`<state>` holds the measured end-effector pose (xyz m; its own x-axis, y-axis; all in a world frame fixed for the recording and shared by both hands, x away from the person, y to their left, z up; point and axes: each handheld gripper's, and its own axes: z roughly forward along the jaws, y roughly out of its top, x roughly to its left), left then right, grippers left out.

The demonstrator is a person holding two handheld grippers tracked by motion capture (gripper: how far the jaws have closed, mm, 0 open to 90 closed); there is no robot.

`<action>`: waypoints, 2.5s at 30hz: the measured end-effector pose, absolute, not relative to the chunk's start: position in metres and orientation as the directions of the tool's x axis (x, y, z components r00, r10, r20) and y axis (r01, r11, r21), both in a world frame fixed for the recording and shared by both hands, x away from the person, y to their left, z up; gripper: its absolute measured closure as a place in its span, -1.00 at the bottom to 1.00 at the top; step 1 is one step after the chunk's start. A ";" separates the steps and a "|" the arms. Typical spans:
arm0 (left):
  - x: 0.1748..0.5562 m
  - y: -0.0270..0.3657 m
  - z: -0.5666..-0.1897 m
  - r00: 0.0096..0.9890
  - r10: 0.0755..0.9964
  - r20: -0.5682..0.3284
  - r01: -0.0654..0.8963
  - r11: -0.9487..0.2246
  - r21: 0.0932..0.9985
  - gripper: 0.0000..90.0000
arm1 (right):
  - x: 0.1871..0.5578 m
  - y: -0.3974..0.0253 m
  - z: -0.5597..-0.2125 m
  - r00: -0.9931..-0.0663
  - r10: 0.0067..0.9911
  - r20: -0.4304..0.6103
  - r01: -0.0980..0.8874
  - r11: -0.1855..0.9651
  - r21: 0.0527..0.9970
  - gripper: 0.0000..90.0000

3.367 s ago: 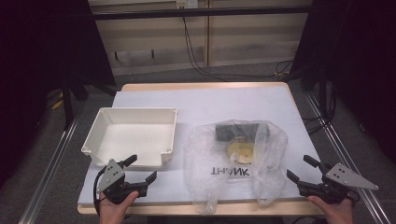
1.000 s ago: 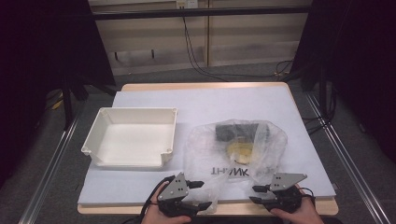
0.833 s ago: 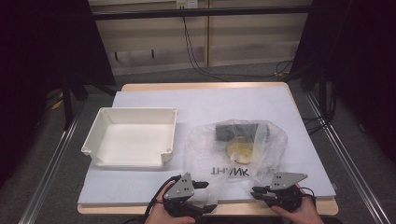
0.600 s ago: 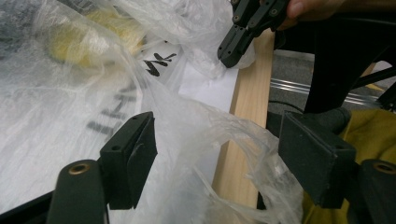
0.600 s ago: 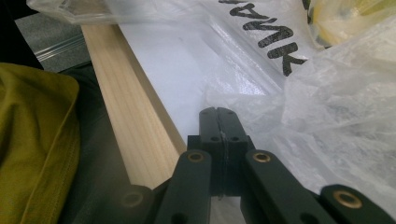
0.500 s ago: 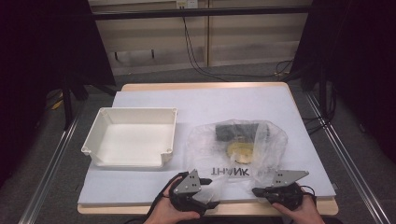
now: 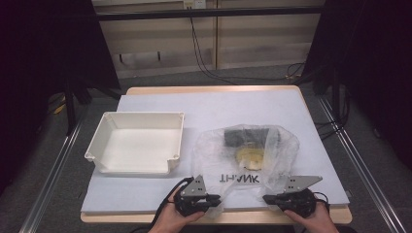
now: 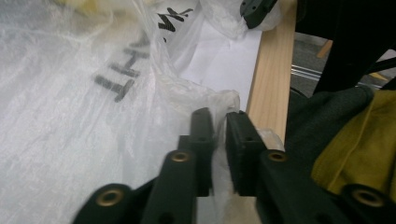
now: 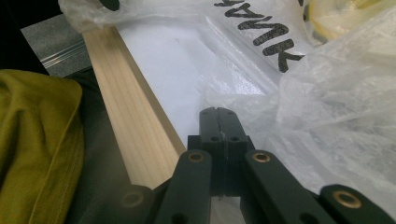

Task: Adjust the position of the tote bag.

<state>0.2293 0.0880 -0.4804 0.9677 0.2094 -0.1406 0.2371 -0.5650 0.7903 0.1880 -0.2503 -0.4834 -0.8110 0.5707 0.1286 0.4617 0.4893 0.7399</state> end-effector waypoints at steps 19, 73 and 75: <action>0.226 0.098 -0.463 0.965 0.206 -0.165 0.246 -0.473 0.846 1.00 | 0.185 -0.263 -0.471 -0.821 0.550 0.155 0.421 0.399 0.814 1.00; 0.292 0.155 -0.387 0.912 0.402 -0.080 0.226 -0.331 0.916 1.00 | 0.240 -0.316 -0.378 -0.711 0.703 -0.004 0.274 0.282 0.919 1.00; 0.295 0.156 -0.384 0.910 0.407 -0.074 0.225 -0.336 0.915 1.00 | 0.243 -0.318 -0.375 -0.707 0.707 -0.008 0.274 0.285 0.919 1.00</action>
